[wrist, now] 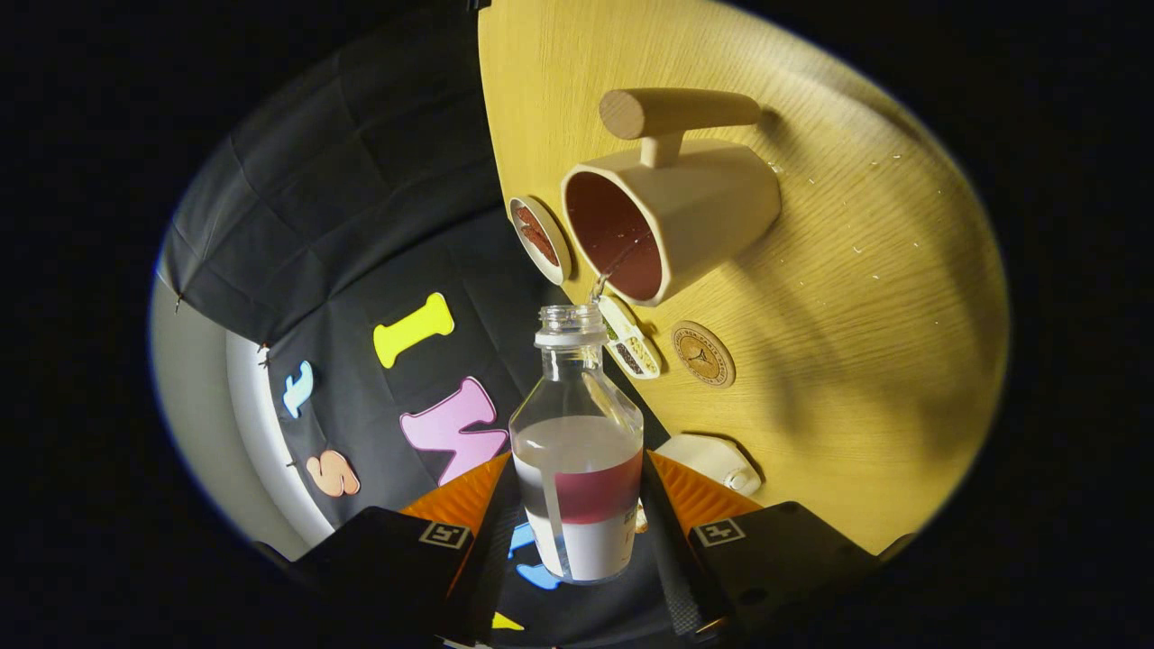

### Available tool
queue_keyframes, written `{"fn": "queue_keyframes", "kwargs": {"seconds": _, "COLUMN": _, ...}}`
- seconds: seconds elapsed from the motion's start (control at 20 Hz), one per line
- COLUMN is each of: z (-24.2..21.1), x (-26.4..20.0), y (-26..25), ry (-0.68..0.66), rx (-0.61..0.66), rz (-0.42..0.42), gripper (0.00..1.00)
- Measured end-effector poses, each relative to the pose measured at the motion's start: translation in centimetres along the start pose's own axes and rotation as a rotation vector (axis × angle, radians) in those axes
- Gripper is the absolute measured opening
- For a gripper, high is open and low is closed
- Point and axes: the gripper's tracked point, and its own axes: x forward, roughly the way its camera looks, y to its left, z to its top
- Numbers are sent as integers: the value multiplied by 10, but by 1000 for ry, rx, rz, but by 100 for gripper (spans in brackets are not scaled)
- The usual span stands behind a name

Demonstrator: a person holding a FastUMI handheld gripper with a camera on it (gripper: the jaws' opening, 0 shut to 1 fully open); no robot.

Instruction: Take the bottle from table, then pour the juice into the cup, finally place the bottle on the coaster

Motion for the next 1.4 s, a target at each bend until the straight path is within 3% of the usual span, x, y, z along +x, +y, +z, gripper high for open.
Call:
{"fn": "queue_keyframes", "kwargs": {"seconds": 0.4, "z": 8, "x": 8, "y": -1, "ry": -19, "rx": 108, "rz": -32, "gripper": 74}}
{"fn": "queue_keyframes", "kwargs": {"seconds": 0.65, "z": 8, "x": 12, "y": -10, "ry": 18, "rx": 156, "rz": -105, "gripper": 74}}
{"fn": "queue_keyframes", "kwargs": {"seconds": 1.05, "z": 21, "x": 12, "y": 2, "ry": 10, "rx": 201, "rz": -78, "gripper": 74}}
{"fn": "queue_keyframes", "kwargs": {"seconds": 1.4, "z": 23, "x": 14, "y": -4, "ry": 45, "rx": 252, "rz": -130, "gripper": 74}}
